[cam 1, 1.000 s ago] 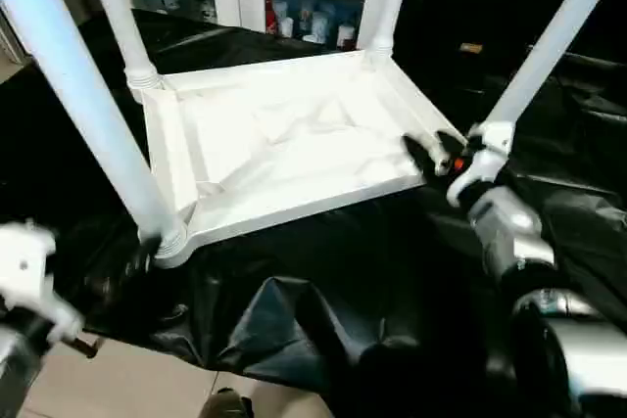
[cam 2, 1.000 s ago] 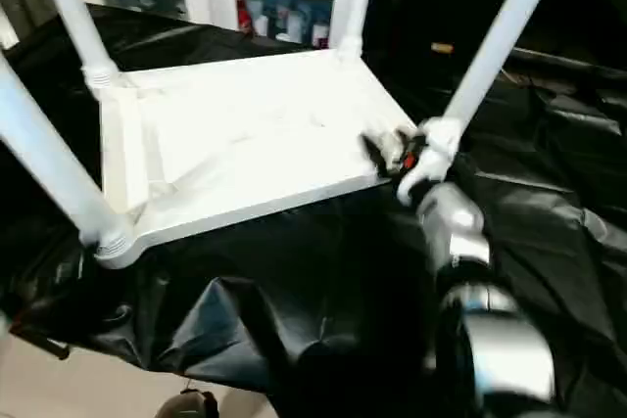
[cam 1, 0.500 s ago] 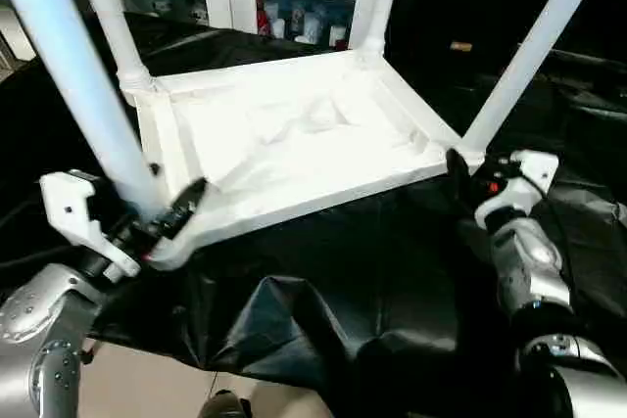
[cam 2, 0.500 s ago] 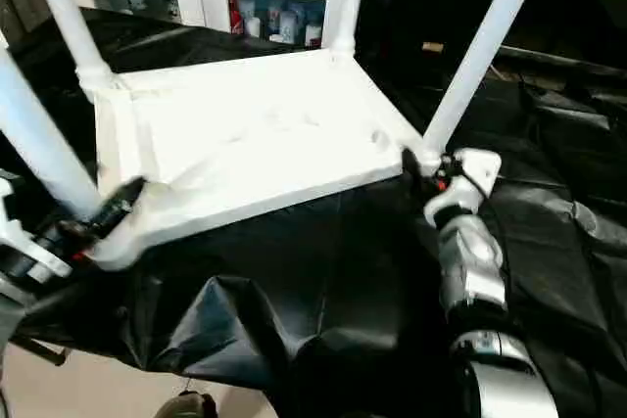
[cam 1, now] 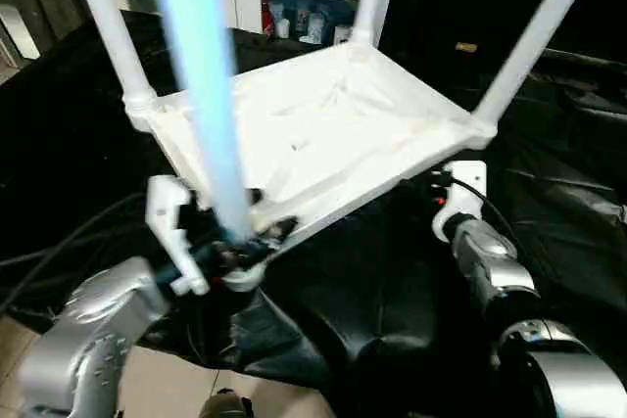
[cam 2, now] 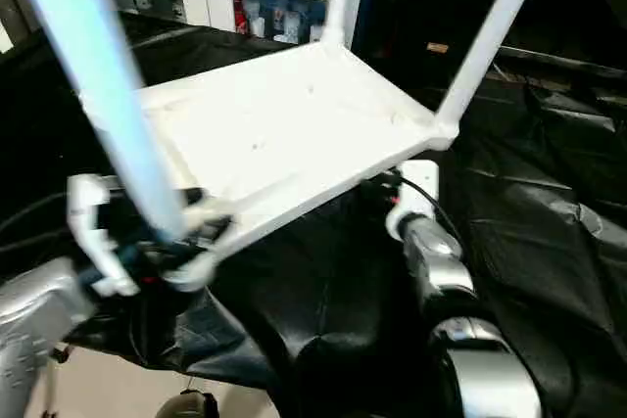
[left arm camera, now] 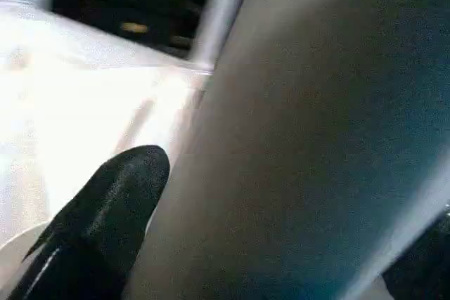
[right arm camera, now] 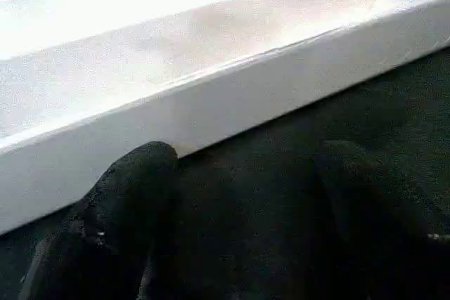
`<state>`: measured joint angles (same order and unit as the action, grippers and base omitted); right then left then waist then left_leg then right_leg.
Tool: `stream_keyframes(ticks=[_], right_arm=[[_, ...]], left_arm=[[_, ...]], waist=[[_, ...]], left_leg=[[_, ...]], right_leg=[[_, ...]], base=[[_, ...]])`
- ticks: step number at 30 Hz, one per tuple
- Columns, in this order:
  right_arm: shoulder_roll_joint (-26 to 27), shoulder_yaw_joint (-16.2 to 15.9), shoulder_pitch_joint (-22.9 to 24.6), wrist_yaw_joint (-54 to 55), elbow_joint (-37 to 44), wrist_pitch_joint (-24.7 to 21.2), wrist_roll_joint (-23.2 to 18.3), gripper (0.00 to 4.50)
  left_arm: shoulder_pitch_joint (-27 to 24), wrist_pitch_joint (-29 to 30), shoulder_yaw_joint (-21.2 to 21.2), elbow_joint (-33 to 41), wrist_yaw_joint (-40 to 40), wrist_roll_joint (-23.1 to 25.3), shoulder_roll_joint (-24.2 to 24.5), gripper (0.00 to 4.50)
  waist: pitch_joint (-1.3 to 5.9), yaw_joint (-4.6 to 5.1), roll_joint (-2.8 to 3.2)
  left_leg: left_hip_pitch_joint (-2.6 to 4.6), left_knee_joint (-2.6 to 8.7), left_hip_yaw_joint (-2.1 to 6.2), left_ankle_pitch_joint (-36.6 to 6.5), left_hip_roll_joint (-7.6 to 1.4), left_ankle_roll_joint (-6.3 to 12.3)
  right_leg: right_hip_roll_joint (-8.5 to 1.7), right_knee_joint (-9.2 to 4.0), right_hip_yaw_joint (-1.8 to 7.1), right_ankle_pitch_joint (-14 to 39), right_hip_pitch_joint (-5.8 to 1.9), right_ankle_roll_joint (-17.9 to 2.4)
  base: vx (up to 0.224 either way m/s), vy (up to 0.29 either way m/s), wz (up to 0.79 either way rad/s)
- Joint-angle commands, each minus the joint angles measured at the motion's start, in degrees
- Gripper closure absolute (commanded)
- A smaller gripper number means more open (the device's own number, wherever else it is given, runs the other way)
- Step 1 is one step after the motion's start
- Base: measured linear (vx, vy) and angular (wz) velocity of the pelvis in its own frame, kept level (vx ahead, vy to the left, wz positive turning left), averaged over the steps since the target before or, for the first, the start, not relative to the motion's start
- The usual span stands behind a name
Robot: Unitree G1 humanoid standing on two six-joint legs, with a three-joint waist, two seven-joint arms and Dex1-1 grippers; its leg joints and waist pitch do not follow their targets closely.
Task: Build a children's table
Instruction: Rotate table base
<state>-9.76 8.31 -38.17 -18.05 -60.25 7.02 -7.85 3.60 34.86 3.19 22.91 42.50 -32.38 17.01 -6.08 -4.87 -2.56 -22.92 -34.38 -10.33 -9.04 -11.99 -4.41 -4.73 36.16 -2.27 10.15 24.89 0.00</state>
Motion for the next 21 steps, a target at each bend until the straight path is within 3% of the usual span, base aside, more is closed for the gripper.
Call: stream_keyframes(ticks=[1,4,9,21], right_arm=[[0.93,-1.62,-1.5,-2.32,-0.49,-0.64,0.78,0.78],[1.54,-2.24,-2.1,-3.91,-0.62,-0.68,1.08,0.78],[3.21,-4.49,-2.55,-6.08,-0.85,-1.15,2.49,0.78],[7.69,-6.53,-4.64,-9.29,-2.72,-1.47,3.89,0.78]], left_arm=[[1.98,0.54,-4.53,2.24,1.79,-1.67,-1.3,0.03],[3.43,-0.15,-6.63,1.14,2.46,-1.31,-2.71,0.03],[6.83,-0.67,-11.28,-1.89,3.92,-0.66,-5.28,0.03],[16.54,-6.21,-18.3,-13.97,4.51,4.02,-13.24,0.03]], waist=[[4.42,0.36,1.0],[4.49,0.62,0.91],[4.67,1.85,0.56],[4.64,2.77,0.39]], left_leg=[[1.36,4.1,-0.35,-14.61,-0.49,0.44],[1.1,4.08,-0.26,-13.9,-0.44,0.41],[1.01,3.79,-0.41,-11.83,-0.48,1.27],[0.96,3.71,-0.35,-11.68,-0.49,2.14]], right_leg=[[-1.54,-3.68,1.66,6.98,-3.06,-11.73],[-1.69,-3.62,1.63,6.58,-3.43,-11.92],[-1.7,-3.56,1.7,5.41,-3.66,-12.83],[-1.84,-3.82,1.73,6.18,-3.84,-13.48]], base=[[0.0,0.0,0.0],[0.0,0.0,0.0],[0.0,0.0,0.0],[0.0,0.0,0.0]])
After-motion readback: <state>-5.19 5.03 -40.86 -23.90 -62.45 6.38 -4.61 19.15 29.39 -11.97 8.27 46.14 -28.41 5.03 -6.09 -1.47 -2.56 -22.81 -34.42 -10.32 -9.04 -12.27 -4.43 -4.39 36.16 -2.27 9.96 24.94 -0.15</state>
